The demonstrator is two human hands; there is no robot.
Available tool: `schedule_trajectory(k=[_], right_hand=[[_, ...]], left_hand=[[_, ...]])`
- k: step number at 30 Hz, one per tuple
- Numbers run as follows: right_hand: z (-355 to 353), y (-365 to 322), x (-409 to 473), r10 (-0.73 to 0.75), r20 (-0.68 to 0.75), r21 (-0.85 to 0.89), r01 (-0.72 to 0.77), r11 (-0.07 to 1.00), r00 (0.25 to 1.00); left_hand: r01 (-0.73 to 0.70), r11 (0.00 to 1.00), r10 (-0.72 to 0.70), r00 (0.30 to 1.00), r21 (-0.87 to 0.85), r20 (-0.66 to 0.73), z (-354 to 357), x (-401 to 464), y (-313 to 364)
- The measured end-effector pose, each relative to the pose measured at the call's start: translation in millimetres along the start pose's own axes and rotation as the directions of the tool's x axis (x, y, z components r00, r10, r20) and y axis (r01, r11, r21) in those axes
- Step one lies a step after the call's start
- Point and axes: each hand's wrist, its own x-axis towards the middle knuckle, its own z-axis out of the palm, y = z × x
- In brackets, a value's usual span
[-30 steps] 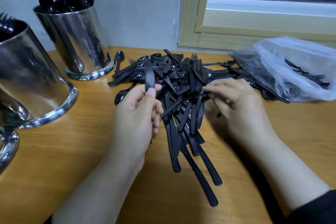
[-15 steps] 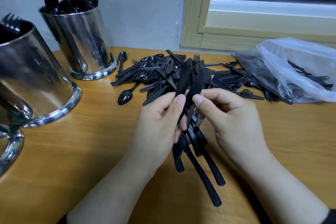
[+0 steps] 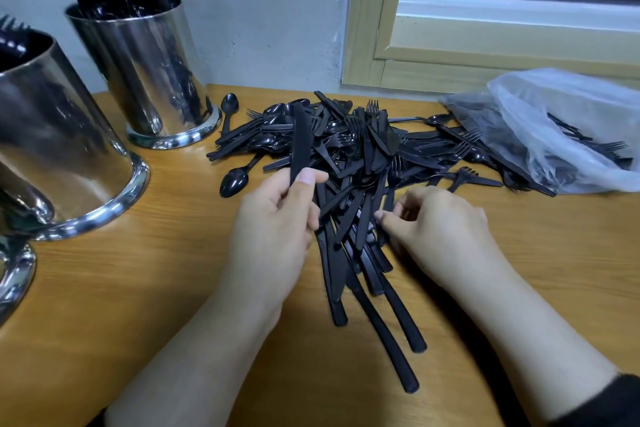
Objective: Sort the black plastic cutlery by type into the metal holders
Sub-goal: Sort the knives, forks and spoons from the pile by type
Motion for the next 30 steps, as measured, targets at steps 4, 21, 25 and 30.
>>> schedule_trajectory(k=[4,21,25,30], right_hand=[[-10.2,0.2,-1.9,0.031,0.033,0.007,-0.031,0.999,0.999],[-24.0,-12.4,-19.9,-0.07,-0.024,0.521,0.073,0.85,0.997],[-12.4,-20.5,-28.2,-0.234,0.041,0.57,0.17,0.804,0.971],[-7.1,-23.0,-30.1,-0.341,0.089,0.527,0.246,0.813,0.936]], left_hand=[[0.007,1.0,-0.007,1.0,0.009,0.0,-1.0,1.1,-0.4],[0.176,0.978,-0.174,0.984,-0.117,0.021,-2.8,-0.4,-0.2],[0.177,0.978,-0.167,0.981,-0.107,0.101,1.2,-3.3,-0.6],[0.177,0.978,-0.162,0.978,-0.113,0.128,3.7,-5.1,-0.8]])
